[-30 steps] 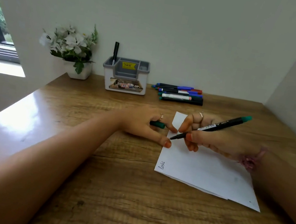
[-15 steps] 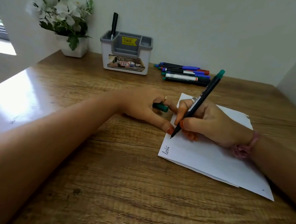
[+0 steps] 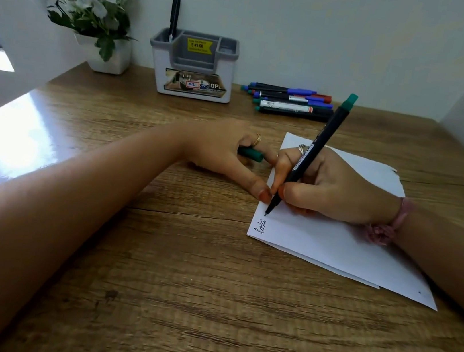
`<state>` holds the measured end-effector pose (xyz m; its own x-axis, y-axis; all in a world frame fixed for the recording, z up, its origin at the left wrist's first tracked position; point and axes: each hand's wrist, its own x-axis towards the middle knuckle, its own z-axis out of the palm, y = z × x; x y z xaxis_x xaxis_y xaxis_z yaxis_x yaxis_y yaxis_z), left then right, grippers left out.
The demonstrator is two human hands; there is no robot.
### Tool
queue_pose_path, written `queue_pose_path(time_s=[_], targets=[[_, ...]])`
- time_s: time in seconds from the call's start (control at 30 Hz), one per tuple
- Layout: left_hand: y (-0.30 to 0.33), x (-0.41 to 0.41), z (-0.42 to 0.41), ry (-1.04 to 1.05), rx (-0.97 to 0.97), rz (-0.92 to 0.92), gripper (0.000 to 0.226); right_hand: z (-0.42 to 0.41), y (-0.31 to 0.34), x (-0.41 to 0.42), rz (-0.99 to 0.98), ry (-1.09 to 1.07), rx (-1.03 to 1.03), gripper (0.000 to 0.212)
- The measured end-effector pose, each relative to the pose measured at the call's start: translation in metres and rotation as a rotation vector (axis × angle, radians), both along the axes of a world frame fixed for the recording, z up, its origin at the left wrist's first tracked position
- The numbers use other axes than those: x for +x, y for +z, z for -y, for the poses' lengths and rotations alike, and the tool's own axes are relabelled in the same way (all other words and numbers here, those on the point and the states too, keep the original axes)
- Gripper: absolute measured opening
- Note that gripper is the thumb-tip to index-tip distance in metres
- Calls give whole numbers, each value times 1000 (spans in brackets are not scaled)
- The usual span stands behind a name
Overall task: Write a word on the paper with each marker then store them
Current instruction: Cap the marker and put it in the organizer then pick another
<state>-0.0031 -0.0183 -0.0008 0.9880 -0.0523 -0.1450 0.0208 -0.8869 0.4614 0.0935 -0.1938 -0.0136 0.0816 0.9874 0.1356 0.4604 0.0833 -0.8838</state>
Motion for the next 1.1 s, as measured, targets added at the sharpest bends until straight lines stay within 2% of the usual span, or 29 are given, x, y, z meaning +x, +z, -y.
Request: queue_pose_path(time_s=[0.13,0.2,0.3,0.4,0.43,0.53,0.6,0.73,0.93,1.1], targets=[[1,-1,1,8,-3,11,36,0,-1,0,-18,20,-6,4],[2,-2,1,15,-7,21,37,-1,-1,0,-2,21,-4,7],[1,-1,2,5,-2,26,51,-1,0,-2,11,18,-7,7],[0,1,2,16,19,30,87,-2,0,-3,15,-3,7,8],[0,2,2,19,17,23,89,-2,0,-3,18,-5,11,9],[1,0,2,15,-5,6,57,-1,0,-3,12,14,5,9],[2,-1,2,20,-2,4,47,-1,0,-2,-18,31,-4,5],[3,-1,3,20,-5,19,55,-1,1,-1,-7,15,-6,9],[3,-1,1,-1,-12,30,48,0,1,-2,12,5,-1,6],[-1,3,-2,20,6,42,62,-2,1,-4,14,-3,14,8]])
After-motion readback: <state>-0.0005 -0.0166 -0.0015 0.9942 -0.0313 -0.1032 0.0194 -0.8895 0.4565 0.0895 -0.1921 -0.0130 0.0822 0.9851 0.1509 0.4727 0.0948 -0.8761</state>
